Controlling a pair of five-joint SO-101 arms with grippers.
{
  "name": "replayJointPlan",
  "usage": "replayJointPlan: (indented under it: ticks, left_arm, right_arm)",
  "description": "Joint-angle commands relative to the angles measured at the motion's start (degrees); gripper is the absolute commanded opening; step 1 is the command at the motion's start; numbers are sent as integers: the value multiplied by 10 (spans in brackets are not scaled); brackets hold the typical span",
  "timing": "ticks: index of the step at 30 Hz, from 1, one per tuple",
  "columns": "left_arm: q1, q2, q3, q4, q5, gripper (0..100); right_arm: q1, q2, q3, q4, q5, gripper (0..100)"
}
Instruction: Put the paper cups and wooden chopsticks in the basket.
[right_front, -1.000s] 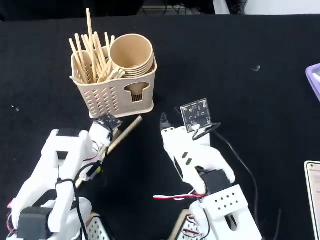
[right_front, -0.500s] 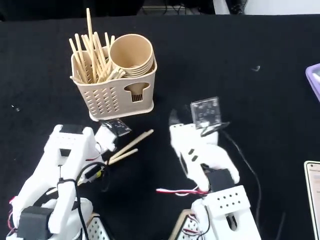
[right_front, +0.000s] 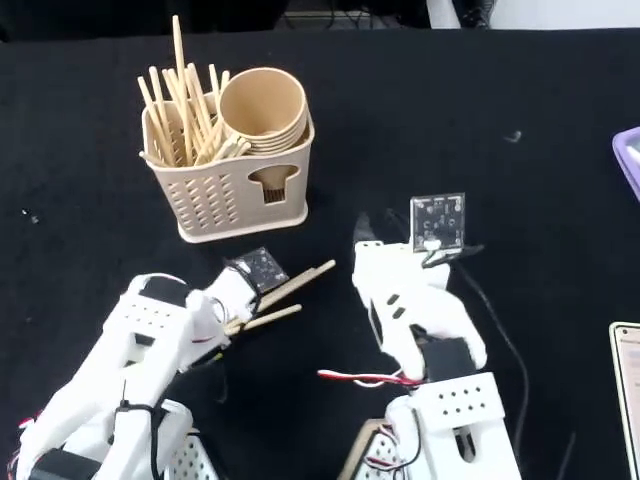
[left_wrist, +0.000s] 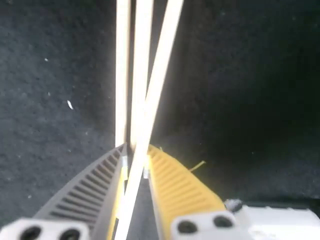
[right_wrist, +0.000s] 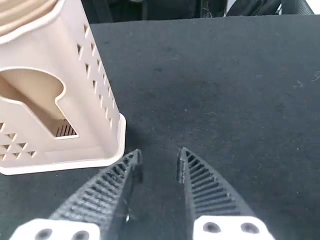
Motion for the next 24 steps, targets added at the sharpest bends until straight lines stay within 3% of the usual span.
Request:
replayJointPlan:
  ticks: [1, 11, 15, 19, 24]
  left_arm:
    - [-27, -18, -9, -15, 7, 142]
    - [-4, -19, -15, -11, 63, 155]
    - [23, -14, -6, -18, 63, 155]
    - [11, -14, 15, -69, 63, 155]
    - [10, -14, 35, -74, 63, 155]
  right_arm:
    - [10, -14, -22, -16, -5, 120]
    - [10, -14, -21, -18, -5, 120]
    - [10, -11, -17, -31, -5, 120]
    - [10, -11, -17, -30, -5, 120]
    - [10, -11, -17, -30, -5, 120]
